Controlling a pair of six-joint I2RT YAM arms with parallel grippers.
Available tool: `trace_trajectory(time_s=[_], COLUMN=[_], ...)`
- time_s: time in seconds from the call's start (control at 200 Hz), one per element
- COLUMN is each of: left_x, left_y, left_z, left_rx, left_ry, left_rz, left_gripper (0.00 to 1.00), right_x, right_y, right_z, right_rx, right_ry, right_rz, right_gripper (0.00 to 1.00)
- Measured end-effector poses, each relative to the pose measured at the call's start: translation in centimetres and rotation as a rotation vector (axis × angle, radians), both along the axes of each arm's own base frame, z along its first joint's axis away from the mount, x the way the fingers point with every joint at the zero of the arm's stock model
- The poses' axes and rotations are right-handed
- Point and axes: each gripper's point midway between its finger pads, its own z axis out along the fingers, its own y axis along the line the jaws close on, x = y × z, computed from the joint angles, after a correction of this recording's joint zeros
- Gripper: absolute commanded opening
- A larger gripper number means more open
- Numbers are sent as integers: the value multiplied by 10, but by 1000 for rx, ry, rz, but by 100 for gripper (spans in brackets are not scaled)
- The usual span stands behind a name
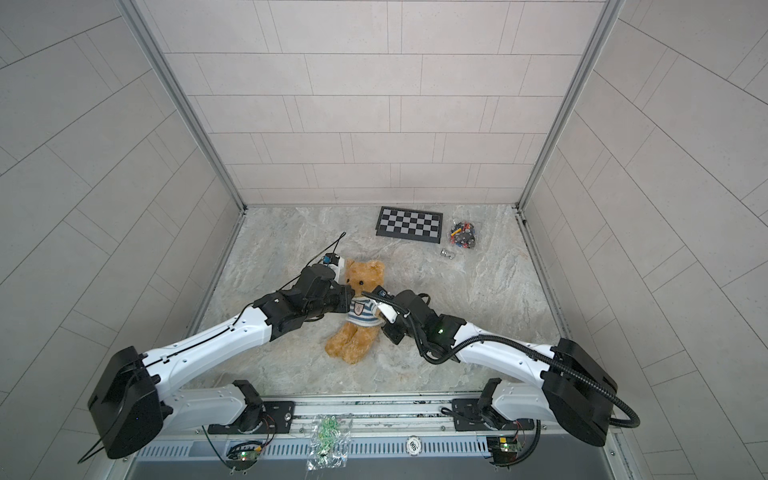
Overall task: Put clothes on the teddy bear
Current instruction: 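Tug the sleeve cuff down with the right gripper while left holds the sweater front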
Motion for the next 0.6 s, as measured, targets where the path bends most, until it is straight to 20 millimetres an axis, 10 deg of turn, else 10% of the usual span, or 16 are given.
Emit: trace_trajectory(time_s=[0.596], left_x=[-16], left_y=[13], left_z=[7], left_rx=[-75], left_ry=[-25], left_rz=[60], left_gripper=[0], right_x=[2], right_y=[-12], right_z=[28], right_rx=[220], right_ry=[82], right_rz=[-201], right_gripper=[54])
